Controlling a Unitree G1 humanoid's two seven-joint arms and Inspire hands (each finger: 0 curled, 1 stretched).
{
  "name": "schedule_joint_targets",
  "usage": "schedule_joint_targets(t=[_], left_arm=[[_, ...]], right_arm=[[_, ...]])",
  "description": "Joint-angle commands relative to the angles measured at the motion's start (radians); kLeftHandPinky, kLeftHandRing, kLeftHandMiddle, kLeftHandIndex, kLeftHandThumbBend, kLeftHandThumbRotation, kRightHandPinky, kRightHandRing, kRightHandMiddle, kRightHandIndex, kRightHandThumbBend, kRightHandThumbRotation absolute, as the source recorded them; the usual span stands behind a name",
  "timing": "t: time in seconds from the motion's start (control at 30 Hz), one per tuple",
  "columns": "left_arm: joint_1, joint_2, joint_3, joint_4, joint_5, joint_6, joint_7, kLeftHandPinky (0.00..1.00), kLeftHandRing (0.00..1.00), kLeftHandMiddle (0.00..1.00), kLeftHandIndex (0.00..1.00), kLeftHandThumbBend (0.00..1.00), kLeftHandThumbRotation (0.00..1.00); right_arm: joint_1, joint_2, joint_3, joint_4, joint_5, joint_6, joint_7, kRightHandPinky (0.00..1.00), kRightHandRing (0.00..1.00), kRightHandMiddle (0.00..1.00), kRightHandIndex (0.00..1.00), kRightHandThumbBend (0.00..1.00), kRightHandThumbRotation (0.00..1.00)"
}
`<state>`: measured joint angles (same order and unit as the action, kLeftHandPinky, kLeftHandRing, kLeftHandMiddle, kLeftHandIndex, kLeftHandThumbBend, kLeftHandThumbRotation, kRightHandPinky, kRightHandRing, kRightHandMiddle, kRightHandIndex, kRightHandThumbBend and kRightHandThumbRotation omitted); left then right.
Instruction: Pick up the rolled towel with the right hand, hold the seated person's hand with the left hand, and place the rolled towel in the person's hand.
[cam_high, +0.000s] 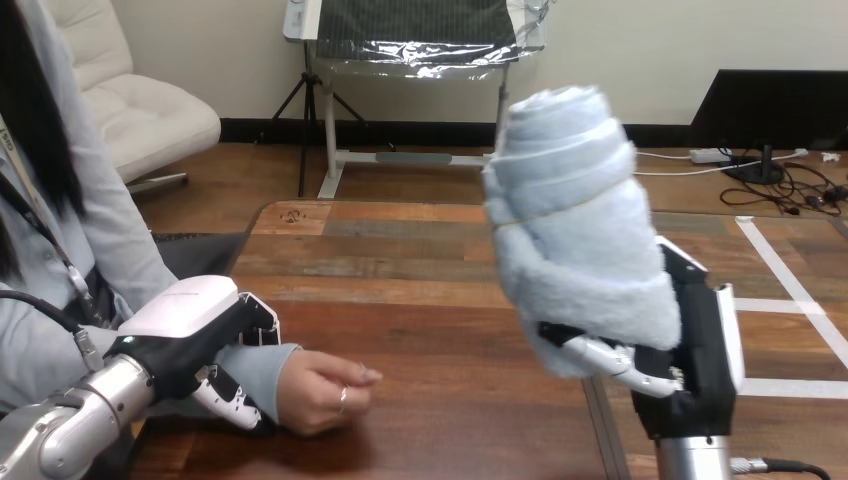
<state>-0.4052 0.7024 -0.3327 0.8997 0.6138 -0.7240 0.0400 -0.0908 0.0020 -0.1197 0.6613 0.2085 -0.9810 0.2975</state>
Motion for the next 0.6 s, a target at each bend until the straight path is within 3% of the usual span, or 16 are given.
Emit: schedule_joint_targets(t=[0.0,0.23,0.43,0.57], left_arm=[[-0.034,0.0,0.048,-0.139,-0.056,-0.011,-0.011,0.23,0.29,0.35,0.34,0.94,0.0],[-0.028,0.011,0.058,-0.205,-0.057,-0.03,-0.002,0.24,0.29,0.35,0.34,0.94,0.0],[-0.024,0.013,0.067,-0.257,-0.059,-0.012,-0.01,0.24,0.3,0.35,0.35,0.94,0.0],[-0.029,0.014,0.071,-0.273,-0.058,-0.029,-0.002,0.25,0.3,0.35,0.35,0.95,0.0]], right_arm=[[-0.119,0.009,-0.002,0.034,-0.022,-0.042,-0.016,0.19,0.26,0.34,0.36,0.75,0.0],[-0.138,0.016,0.008,0.083,-0.01,-0.024,0.008,0.18,0.24,0.34,0.37,0.76,0.0],[-0.15,0.02,0.014,0.124,-0.05,-0.041,-0.009,0.18,0.23,0.34,0.37,0.76,0.0],[-0.154,0.028,0.021,0.144,-0.068,-0.055,-0.013,0.18,0.23,0.33,0.37,0.78,0.0]])
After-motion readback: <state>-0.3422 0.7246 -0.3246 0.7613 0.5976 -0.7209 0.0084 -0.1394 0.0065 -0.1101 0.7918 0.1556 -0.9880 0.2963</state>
